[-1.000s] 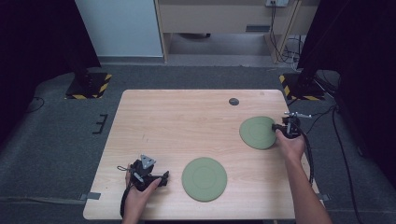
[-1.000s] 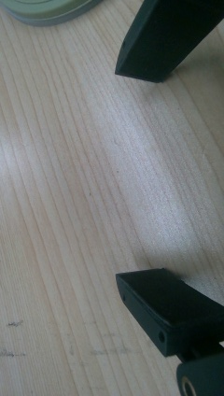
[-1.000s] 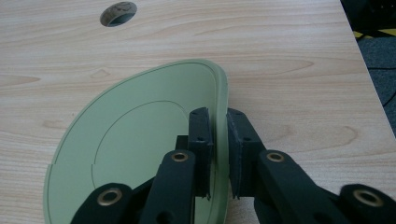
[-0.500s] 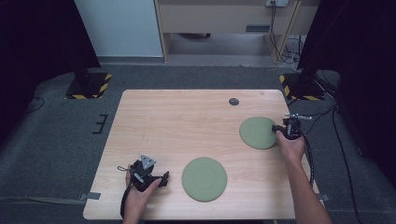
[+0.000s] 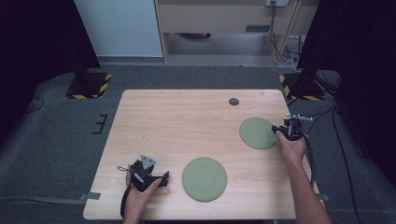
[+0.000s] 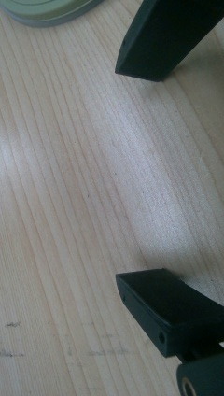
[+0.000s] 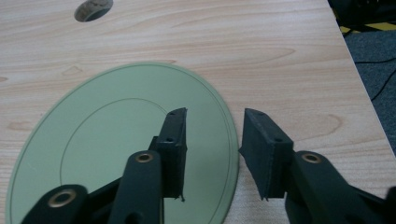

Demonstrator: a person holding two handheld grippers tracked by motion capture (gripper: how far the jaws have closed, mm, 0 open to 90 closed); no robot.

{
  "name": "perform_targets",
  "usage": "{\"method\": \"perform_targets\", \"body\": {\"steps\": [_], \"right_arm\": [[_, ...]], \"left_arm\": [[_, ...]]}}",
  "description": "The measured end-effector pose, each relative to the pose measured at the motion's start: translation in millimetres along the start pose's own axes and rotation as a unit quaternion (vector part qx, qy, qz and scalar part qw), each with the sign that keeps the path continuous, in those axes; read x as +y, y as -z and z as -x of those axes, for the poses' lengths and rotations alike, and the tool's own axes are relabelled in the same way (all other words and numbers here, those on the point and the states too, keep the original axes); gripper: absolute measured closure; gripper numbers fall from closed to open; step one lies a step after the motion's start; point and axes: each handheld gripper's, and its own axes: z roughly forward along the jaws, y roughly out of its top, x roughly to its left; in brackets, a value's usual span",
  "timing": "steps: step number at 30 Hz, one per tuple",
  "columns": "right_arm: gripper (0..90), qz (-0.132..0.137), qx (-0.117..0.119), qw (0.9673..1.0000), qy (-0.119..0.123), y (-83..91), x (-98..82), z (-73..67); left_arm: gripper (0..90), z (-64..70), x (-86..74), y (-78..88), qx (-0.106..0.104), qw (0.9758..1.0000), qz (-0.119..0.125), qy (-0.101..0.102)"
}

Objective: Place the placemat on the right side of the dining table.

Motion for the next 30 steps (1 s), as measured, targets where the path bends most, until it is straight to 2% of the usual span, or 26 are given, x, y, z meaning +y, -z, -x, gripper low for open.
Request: {"method": "perform_targets", "body": {"steps": [4,8,13,19,22,26,30], "right_arm": [[45.6,0.010,0.005,0.9999,0.001,3.3,3.7,-4.2],[42.8,0.024,0.017,0.9995,-0.010,7.7,5.6,-7.3],[29.0,0.033,0.019,0.9993,-0.005,11.9,9.0,-13.1],[17.6,0.038,0.045,0.9982,0.003,18.5,11.8,-20.8],[13.4,0.033,0.051,0.9981,0.010,21.2,11.6,-24.9],[11.8,0.026,0.046,0.9981,0.032,25.1,11.1,-31.7],[10.8,0.031,0.056,0.9972,0.037,31.1,11.6,-36.3]], "left_arm": [[1.8,0.1,-0.1,0.1,-0.001,1.0000,0.000,-0.001],[1.7,0.1,-0.2,0.2,-0.001,1.0000,0.000,-0.001],[1.7,0.1,-0.2,0.2,-0.001,1.0000,0.000,-0.001],[1.7,0.1,-0.2,0.2,-0.002,1.0000,0.000,-0.001],[1.7,0.1,-0.2,0.2,-0.002,1.0000,0.000,-0.001],[1.6,0.0,-0.1,0.1,-0.002,1.0000,0.000,-0.001],[1.5,0.0,-0.1,0.0,-0.002,1.0000,0.000,-0.002]]}}
